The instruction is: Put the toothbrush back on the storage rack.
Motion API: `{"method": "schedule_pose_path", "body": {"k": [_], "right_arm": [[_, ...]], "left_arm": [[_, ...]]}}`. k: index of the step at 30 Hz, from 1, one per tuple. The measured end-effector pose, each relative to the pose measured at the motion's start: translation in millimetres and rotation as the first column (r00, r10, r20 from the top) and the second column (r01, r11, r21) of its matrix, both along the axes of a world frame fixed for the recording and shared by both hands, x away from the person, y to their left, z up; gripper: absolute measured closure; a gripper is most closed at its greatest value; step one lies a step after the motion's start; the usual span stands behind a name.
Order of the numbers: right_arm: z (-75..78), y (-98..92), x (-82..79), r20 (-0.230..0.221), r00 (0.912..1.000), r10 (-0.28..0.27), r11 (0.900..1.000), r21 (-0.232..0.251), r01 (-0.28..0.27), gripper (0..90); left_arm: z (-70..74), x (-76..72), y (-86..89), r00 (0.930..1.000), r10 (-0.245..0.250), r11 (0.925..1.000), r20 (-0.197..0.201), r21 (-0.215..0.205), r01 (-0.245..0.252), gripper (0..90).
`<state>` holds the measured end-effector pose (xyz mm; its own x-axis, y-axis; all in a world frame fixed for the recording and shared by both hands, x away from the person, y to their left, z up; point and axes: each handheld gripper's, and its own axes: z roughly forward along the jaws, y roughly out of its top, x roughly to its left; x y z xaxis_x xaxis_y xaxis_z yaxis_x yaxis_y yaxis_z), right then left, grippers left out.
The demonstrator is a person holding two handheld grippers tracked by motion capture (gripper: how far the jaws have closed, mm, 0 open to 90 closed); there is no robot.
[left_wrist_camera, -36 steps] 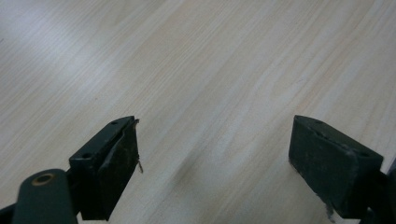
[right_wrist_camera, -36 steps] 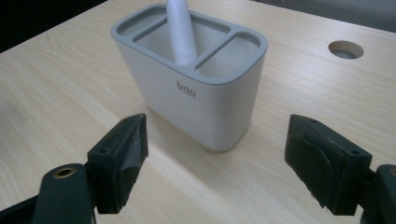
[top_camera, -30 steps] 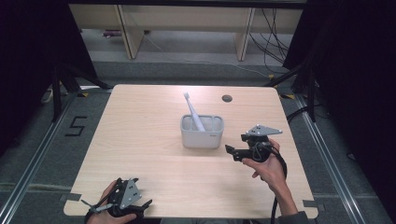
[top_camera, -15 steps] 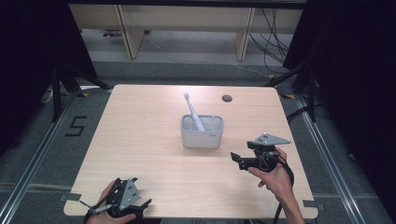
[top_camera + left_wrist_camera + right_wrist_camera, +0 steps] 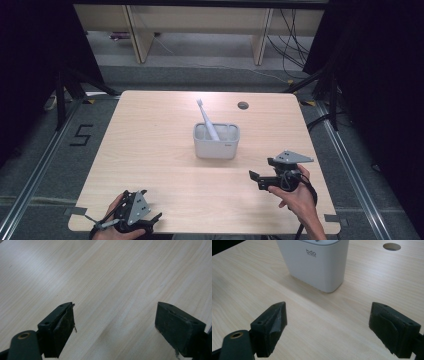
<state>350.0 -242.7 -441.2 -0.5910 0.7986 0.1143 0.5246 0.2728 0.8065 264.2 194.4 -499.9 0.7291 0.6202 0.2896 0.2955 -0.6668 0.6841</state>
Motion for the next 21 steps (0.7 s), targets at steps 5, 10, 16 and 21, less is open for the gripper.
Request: {"method": "schedule_pose_path", "body": {"k": [5, 10, 16, 21], "right_arm": [[-4.1, -1.0, -4.4, -0.001, 1.0000, 0.001, 1.000, -0.008, -0.001, 16.0], [-6.6, -0.8, -7.8, 0.011, 0.9999, 0.010, 1.000, -0.020, -0.010, 16.0], [-10.9, 0.4, -15.8, 0.024, 0.9990, 0.039, 0.999, -0.031, -0.038, 16.0], [-16.7, 4.5, -25.2, -0.002, 0.9993, 0.038, 0.999, -0.023, -0.038, 16.0]], "left_arm": [[-0.4, 0.1, -0.5, 1.0000, 0.001, 1.0000, 0.006, -0.005, -0.001, 15.5], [-0.3, 0.0, -0.5, 1.0000, 0.000, 1.0000, 0.006, -0.004, 0.000, 15.5], [0.2, -1.7, -2.1, 0.9999, -0.010, 1.0000, 0.007, -0.002, 0.010, 15.4], [0.8, -2.1, -2.1, 0.9999, -0.014, 0.9999, 0.007, 0.004, 0.014, 15.5]]}}
